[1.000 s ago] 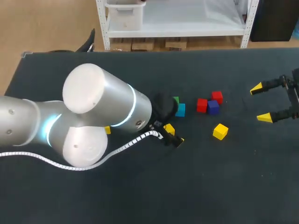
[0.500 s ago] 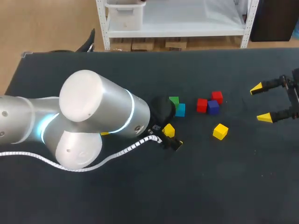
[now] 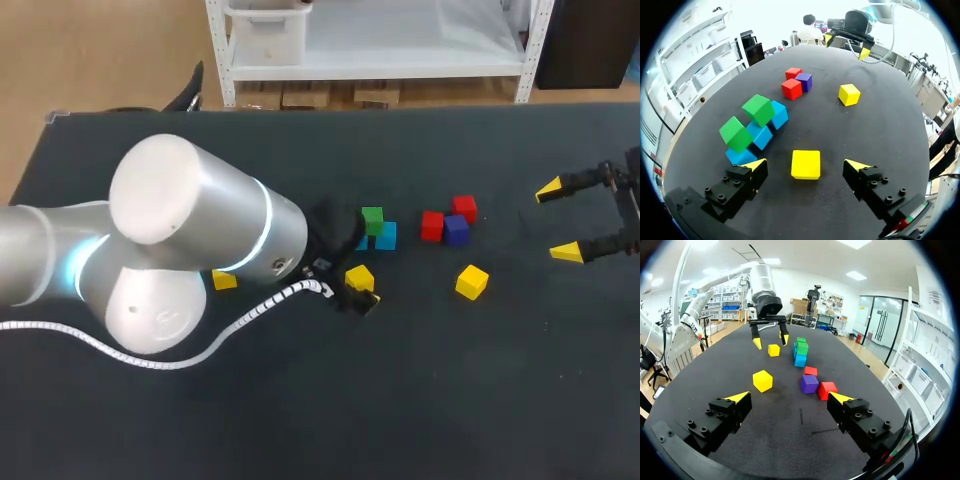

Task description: Place the blue cubes, place green cubes on the blue cubes, place the yellow cubes on the green cubes, then place the red cubes on the yellow cubes, and place purple cube on the red cubes.

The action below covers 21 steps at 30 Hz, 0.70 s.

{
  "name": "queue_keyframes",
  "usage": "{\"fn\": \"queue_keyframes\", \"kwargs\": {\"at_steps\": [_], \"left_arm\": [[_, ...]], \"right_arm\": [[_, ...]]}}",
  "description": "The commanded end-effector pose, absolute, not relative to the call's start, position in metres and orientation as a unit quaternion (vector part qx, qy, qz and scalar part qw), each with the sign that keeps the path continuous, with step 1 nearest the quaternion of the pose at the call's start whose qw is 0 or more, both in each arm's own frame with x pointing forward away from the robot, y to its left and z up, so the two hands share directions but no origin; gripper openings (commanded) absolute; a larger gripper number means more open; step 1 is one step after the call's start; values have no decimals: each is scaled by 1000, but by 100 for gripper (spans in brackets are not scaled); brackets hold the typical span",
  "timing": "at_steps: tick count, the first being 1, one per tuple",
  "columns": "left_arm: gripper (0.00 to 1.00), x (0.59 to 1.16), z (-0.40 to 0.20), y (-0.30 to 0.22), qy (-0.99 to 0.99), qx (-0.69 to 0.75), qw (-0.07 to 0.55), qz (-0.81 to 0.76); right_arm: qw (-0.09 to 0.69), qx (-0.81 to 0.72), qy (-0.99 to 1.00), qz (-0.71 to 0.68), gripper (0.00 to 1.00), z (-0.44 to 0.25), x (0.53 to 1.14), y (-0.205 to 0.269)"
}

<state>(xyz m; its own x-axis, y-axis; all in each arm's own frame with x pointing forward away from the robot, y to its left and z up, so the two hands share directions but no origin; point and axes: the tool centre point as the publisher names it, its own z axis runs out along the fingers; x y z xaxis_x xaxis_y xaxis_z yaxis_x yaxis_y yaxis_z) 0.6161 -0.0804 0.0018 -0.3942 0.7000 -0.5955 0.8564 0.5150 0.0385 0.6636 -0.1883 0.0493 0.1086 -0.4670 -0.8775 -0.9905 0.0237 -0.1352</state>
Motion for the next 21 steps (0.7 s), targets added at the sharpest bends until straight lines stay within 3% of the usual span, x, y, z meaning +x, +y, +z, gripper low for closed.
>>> {"fn": "queue_keyframes", "kwargs": {"at_steps": [1,4,8,10,12,14,17,20,21], "left_arm": [[100,619,1,-79,820,478,278,-149],[79,619,0,-79,820,478,277,-151],[73,619,-2,-80,818,481,277,-153],[64,619,-3,-81,817,482,278,-154],[65,619,-3,-82,817,482,278,-154],[48,619,-4,-83,816,483,279,-154],[40,619,-5,-85,815,483,280,-154],[16,619,-6,-87,815,483,280,-154],[0,619,-6,-87,815,483,280,-154]], "right_arm": [[410,-621,586,319,100,49,664,-188],[410,-621,586,319,100,49,664,-188],[410,-621,586,319,100,49,664,-188],[410,-621,586,319,100,49,664,-188],[410,-621,586,319,100,49,664,-188],[410,-621,586,319,100,49,664,-188],[410,-621,586,319,100,49,664,-188],[410,-621,586,319,100,49,664,-188],[410,-621,586,319,100,49,664,-188]]}}
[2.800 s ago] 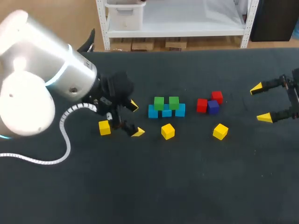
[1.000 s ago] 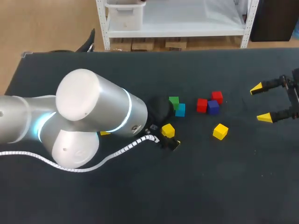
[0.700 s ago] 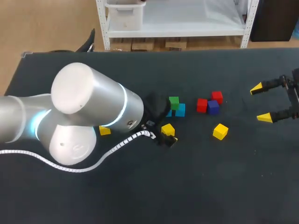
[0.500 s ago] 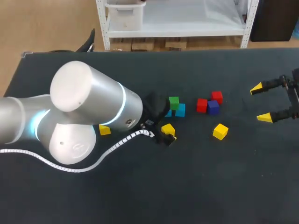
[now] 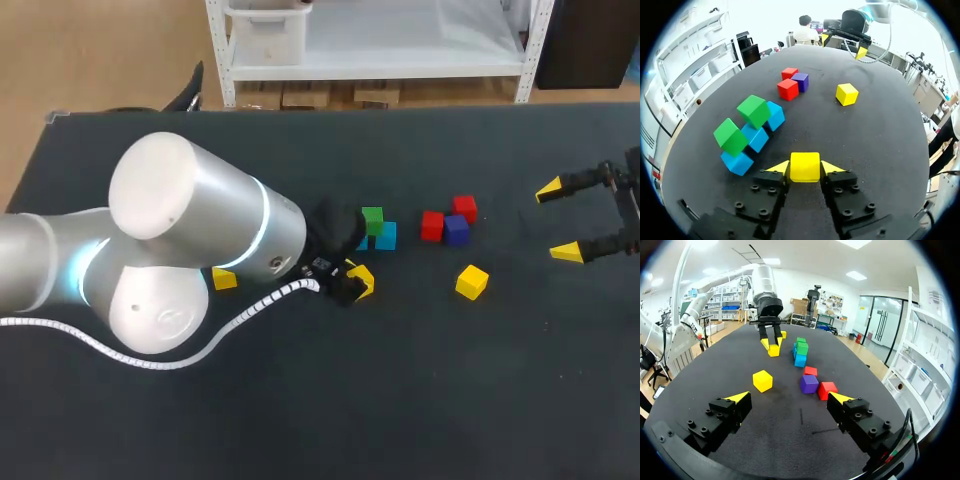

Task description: Place the blue cubes, place green cubes on the blue cubes, place the yellow cubes on the green cubes, then place the red cubes on the yellow cubes, and place purple cube on the red cubes.

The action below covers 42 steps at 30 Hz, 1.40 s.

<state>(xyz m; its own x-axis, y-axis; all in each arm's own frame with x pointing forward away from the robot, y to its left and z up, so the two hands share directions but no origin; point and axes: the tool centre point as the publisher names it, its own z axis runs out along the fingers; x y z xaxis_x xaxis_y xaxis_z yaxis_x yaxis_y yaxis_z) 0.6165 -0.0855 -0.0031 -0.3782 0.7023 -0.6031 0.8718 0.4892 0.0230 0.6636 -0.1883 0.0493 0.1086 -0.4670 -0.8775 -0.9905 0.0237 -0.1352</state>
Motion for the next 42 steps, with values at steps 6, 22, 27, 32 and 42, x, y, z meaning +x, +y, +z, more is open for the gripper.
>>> {"fn": "queue_keyframes", "kwargs": {"at_steps": [6,22,27,32,42], "left_arm": [[0,617,9,-86,809,493,286,-147],[0,649,111,-49,688,642,274,-199],[0,665,126,-45,649,682,257,-219],[0,674,123,-42,631,701,247,-223],[0,685,103,-49,644,685,263,-217]], "right_arm": [[410,-621,586,319,100,49,664,-188],[410,-621,586,319,100,49,664,-188],[410,-621,586,319,100,49,664,-188],[410,-621,586,319,100,49,664,-188],[410,-621,586,319,100,49,664,-188]]}}
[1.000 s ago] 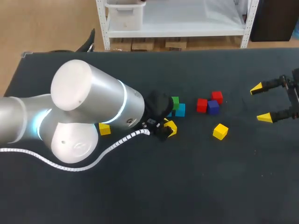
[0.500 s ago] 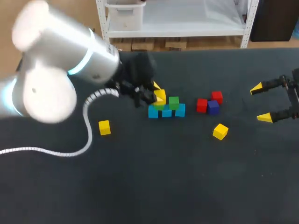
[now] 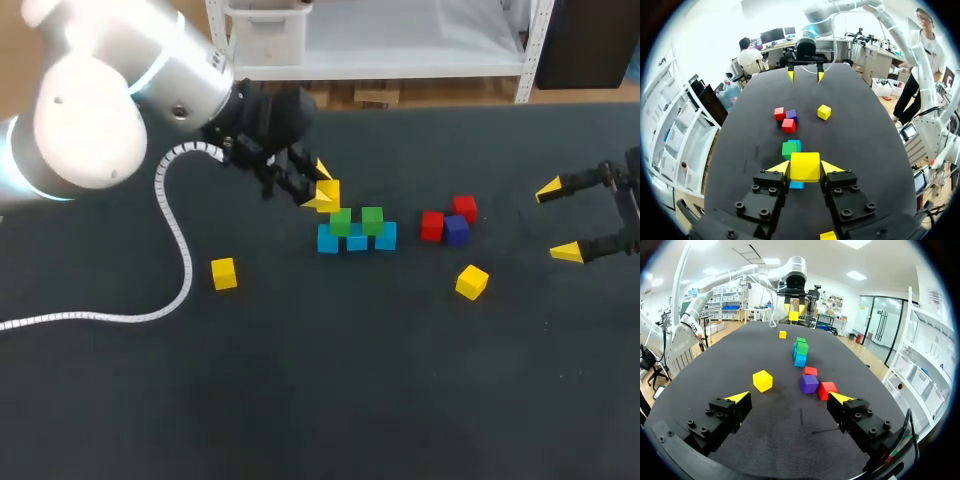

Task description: Place the blue cubes, place green cubes on the blue cubes, place the yellow cubes on the green cubes, then place the red cubes on the yellow cubes, and place purple cube on the red cubes.

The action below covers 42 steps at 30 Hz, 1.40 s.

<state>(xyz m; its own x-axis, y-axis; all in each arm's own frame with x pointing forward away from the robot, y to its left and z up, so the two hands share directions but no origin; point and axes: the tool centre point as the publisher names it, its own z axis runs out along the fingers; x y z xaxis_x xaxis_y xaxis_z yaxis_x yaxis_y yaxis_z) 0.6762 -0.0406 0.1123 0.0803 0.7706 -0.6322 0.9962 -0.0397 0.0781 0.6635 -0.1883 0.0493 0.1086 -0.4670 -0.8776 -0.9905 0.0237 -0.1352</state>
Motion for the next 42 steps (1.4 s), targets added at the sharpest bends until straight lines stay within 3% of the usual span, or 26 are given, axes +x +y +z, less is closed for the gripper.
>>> {"fn": "queue_keyframes", "kwargs": {"at_steps": [1,42], "left_arm": [[0,686,102,-50,646,682,266,-217],[0,708,66,-82,643,684,253,-234]], "right_arm": [[410,-621,586,319,100,49,664,-188],[410,-621,586,319,100,49,664,-188]]}}
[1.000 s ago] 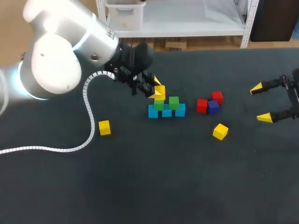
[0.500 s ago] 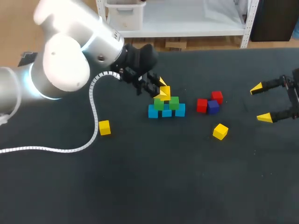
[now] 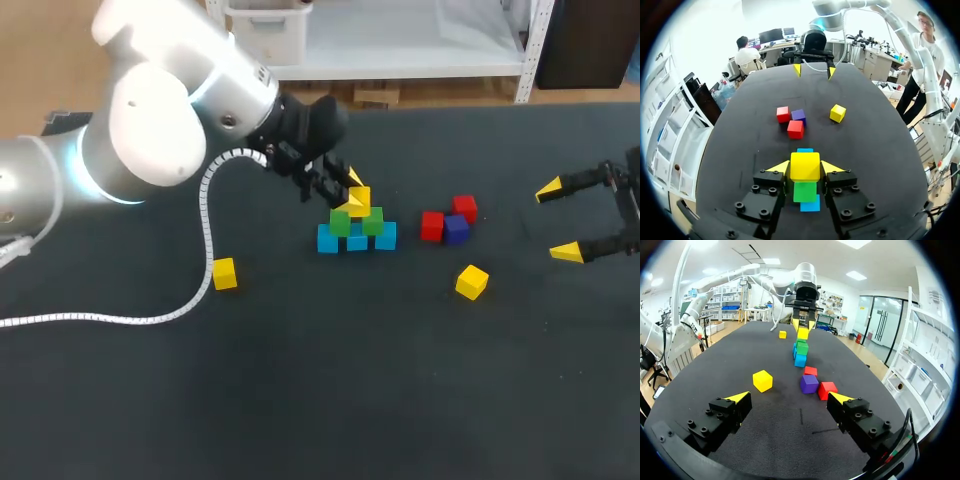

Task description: Place the blue cubes, place green cubes on the blue cubes, place the yellow cubes on the green cubes, then place the red cubes on the yellow cubes, and place purple cube on the red cubes.

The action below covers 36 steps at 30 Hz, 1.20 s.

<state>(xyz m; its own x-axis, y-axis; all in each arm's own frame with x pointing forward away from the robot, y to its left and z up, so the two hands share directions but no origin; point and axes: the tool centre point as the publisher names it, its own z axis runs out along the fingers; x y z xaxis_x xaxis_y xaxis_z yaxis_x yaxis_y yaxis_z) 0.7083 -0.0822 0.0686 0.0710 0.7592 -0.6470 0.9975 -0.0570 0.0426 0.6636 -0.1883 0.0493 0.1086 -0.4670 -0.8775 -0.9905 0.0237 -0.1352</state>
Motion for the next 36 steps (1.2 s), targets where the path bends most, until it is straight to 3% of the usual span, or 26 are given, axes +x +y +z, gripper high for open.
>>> {"fn": "queue_keyframes", "kwargs": {"at_steps": [1,36], "left_arm": [[0,708,66,-81,644,684,253,-233],[0,708,60,-80,651,679,250,-228]], "right_arm": [[410,-621,586,319,100,49,664,-188],[410,-621,586,319,100,49,664,-188]]}}
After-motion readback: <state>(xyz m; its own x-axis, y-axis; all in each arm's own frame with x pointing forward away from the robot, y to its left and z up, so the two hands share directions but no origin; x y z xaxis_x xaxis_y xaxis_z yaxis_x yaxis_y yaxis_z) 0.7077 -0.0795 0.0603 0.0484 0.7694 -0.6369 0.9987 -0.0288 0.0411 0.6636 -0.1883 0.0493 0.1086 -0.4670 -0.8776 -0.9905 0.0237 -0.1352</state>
